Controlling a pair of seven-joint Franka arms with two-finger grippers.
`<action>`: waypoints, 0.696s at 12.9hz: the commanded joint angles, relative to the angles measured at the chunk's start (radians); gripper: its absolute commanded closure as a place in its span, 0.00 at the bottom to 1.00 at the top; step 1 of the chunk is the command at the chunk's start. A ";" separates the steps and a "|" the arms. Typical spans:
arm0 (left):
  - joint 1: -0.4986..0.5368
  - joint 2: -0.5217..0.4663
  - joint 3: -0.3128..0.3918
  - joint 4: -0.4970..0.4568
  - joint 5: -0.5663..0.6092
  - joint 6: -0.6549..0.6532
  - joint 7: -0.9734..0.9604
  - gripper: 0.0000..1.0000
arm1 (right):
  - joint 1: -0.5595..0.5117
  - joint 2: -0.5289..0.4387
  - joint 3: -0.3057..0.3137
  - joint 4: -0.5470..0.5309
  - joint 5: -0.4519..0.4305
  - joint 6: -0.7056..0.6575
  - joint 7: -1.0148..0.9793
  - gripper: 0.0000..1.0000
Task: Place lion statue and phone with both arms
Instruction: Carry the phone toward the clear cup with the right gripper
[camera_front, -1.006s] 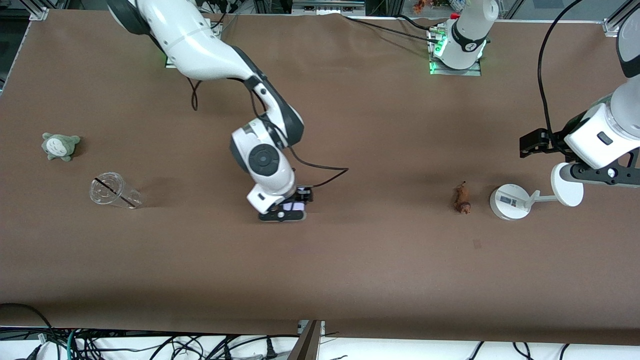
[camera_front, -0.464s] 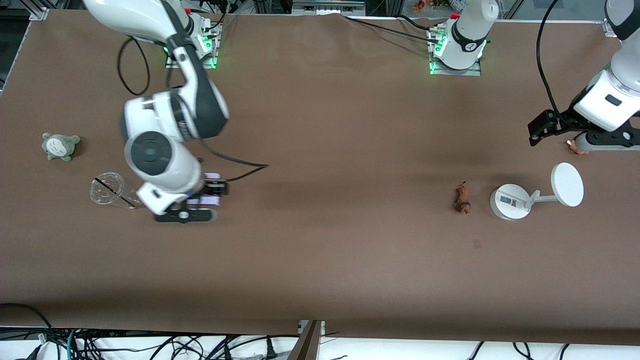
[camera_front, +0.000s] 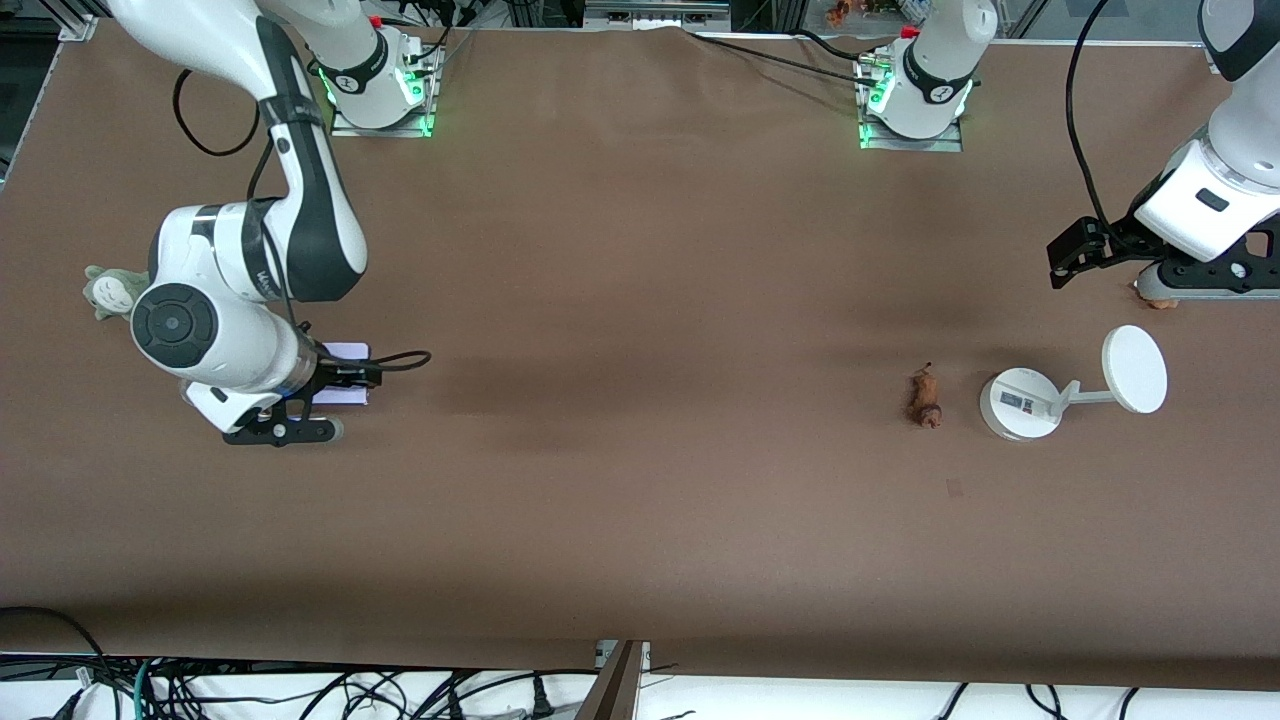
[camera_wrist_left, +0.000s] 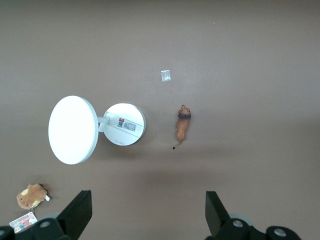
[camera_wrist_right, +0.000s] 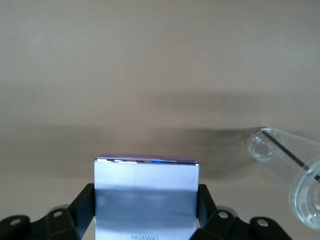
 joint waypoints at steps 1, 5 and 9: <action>-0.013 0.007 0.003 0.025 -0.016 -0.041 -0.003 0.00 | -0.028 -0.012 0.000 -0.137 0.021 0.180 -0.098 1.00; -0.013 0.006 0.003 0.025 -0.016 -0.050 -0.004 0.00 | -0.068 0.053 0.000 -0.174 0.154 0.272 -0.198 1.00; -0.012 0.006 0.003 0.025 -0.016 -0.051 -0.003 0.00 | -0.097 0.116 0.007 -0.176 0.170 0.355 -0.261 1.00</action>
